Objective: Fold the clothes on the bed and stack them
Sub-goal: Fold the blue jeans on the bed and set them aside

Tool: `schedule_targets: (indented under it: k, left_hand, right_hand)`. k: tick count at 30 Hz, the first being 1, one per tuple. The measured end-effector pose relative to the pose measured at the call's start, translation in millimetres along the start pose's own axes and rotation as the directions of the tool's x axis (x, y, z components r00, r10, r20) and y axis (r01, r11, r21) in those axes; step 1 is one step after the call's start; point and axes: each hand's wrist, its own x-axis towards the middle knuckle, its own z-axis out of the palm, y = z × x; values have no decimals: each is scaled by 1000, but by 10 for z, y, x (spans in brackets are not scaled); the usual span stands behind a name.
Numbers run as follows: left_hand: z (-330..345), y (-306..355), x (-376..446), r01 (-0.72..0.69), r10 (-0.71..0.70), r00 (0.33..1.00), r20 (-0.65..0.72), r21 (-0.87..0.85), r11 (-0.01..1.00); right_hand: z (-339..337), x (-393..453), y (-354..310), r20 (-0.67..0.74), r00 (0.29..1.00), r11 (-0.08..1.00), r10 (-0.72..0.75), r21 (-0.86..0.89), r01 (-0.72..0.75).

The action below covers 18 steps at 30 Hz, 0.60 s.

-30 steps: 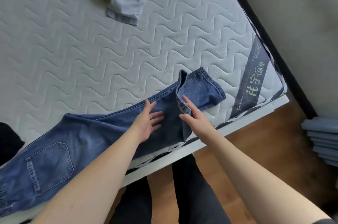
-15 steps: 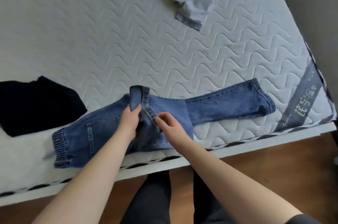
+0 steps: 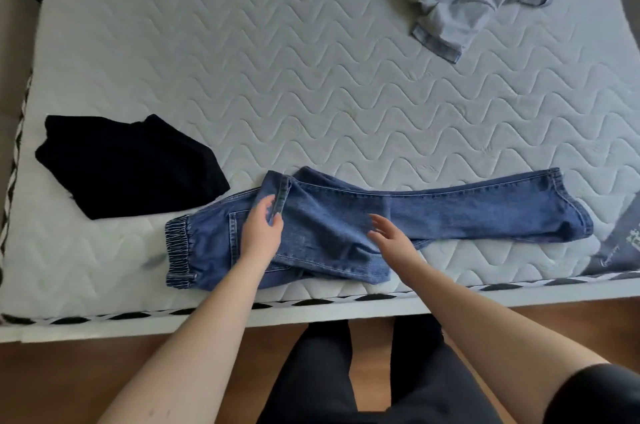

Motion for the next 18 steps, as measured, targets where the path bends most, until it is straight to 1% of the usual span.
schedule_targets:
  k: [3, 8, 11, 13, 18]
  left_hand:
    - [201, 81, -33, -85, 78, 987, 137, 43, 995]
    - [711, 427, -22, -230, 177, 932, 316, 139, 963]
    - [1113, 792, 23, -316, 237, 883, 405, 141, 938]
    - [1409, 1076, 73, -374, 275, 852, 447, 151, 915]
    - [2256, 1792, 124, -505, 319, 758, 569, 201, 840]
  right_hand:
    - [-191, 61, 67, -73, 997, 1000, -7, -1, 7]
    - [-725, 145, 302, -191, 981, 1000, -26, 11, 28]
    - [-1167, 195, 527, -254, 967, 1000, -9, -6, 7]
    - [-1497, 253, 666, -270, 963, 1000, -3, -17, -1]
    - [-2308, 331, 969, -332, 943, 1000, 26, 9, -24]
